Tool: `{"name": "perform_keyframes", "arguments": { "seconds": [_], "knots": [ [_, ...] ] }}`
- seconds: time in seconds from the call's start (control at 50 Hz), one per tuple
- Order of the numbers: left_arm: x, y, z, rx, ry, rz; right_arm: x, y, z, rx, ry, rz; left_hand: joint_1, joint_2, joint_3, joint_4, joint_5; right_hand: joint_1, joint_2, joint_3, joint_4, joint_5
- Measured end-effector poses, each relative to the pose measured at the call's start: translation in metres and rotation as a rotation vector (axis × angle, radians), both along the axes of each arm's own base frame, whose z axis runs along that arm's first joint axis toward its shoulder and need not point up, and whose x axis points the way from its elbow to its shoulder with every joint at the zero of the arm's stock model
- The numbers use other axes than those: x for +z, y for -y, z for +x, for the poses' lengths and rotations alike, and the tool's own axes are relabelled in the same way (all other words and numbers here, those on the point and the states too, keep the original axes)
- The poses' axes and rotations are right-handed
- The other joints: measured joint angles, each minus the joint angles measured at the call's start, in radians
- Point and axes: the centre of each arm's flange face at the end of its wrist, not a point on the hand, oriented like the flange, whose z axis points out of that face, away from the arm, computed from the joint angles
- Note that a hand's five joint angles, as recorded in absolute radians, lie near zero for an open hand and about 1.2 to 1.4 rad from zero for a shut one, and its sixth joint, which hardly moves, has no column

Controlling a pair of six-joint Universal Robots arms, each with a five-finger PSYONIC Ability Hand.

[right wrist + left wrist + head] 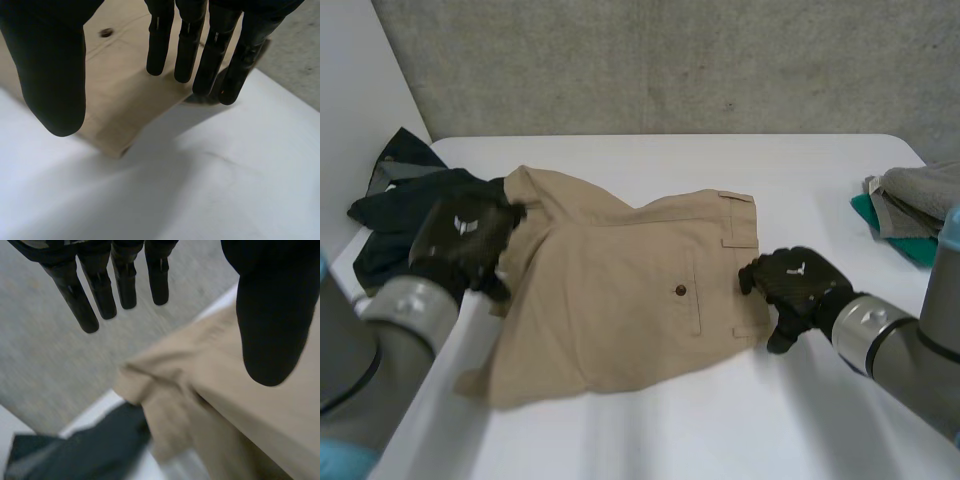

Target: Fold the laundry.

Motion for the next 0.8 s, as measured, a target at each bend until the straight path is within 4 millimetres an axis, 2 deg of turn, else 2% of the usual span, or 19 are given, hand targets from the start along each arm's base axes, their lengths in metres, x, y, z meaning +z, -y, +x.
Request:
{"name": "perform_keyframes", "arguments": {
  "seconds": [0.12, 0.22, 0.46, 0.52, 0.56, 0.6, 0.62, 0.64, 0.72, 0.8],
  "knots": [
    [-0.03, -0.041, 0.019, 0.011, 0.075, 0.216, -0.011, -0.012, 0.002, 0.052, 0.016, 0.03, 0.042, 0.054, 0.058, 0.056, 0.059, 0.003, 0.003, 0.0, 0.003, 0.007],
    [-0.047, -0.053, 0.027, 0.022, 0.108, 0.315, -0.018, -0.011, 0.006, 0.084, 0.03, 0.027, 0.043, 0.055, 0.06, 0.057, 0.063, -0.038, -0.056, -0.062, -0.059, -0.038],
    [-0.077, -0.045, 0.023, -0.01, 0.119, 0.374, -0.045, 0.012, 0.017, 0.114, 0.014, -0.047, 0.043, 0.053, 0.058, 0.056, 0.059, -0.048, -0.069, -0.068, -0.066, -0.036],
    [-0.079, -0.04, 0.02, -0.015, 0.114, 0.355, -0.052, 0.017, 0.021, 0.123, 0.001, -0.053, 0.062, 0.084, 0.087, 0.085, 0.086, 0.062, 0.073, 0.063, 0.062, 0.067],
    [-0.08, -0.039, 0.019, -0.015, 0.112, 0.344, -0.054, 0.018, 0.022, 0.126, -0.001, -0.054, 0.086, 0.1, 0.106, 0.104, 0.104, 0.062, 0.073, 0.063, 0.062, 0.067],
    [-0.08, -0.036, 0.018, -0.016, 0.106, 0.322, -0.055, 0.022, 0.024, 0.13, -0.002, -0.063, 0.315, 0.306, 0.299, 0.298, 0.29, 0.346, 0.43, 0.429, 0.431, 0.42],
    [-0.08, -0.035, 0.018, -0.016, 0.103, 0.315, -0.055, 0.023, 0.025, 0.131, -0.001, -0.068, 0.338, 0.318, 0.323, 0.322, 0.313, 0.375, 0.489, 0.475, 0.479, 0.463],
    [-0.079, -0.033, 0.017, -0.016, 0.1, 0.303, -0.054, 0.025, 0.026, 0.131, 0.001, -0.077, 0.457, 0.44, 0.442, 0.44, 0.43, 0.435, 0.581, 0.575, 0.577, 0.552],
    [-0.078, -0.027, 0.015, -0.018, 0.093, 0.264, -0.049, 0.03, 0.027, 0.125, 0.01, -0.109, 0.728, 0.784, 0.782, 0.782, 0.767, 0.465, 0.599, 0.599, 0.613, 0.585],
    [-0.072, -0.019, 0.01, -0.027, 0.097, 0.208, -0.038, 0.034, 0.027, 0.104, 0.02, -0.148, 0.731, 0.825, 0.823, 0.83, 0.798, 0.467, 0.599, 0.599, 0.613, 0.585]
  ]
}}
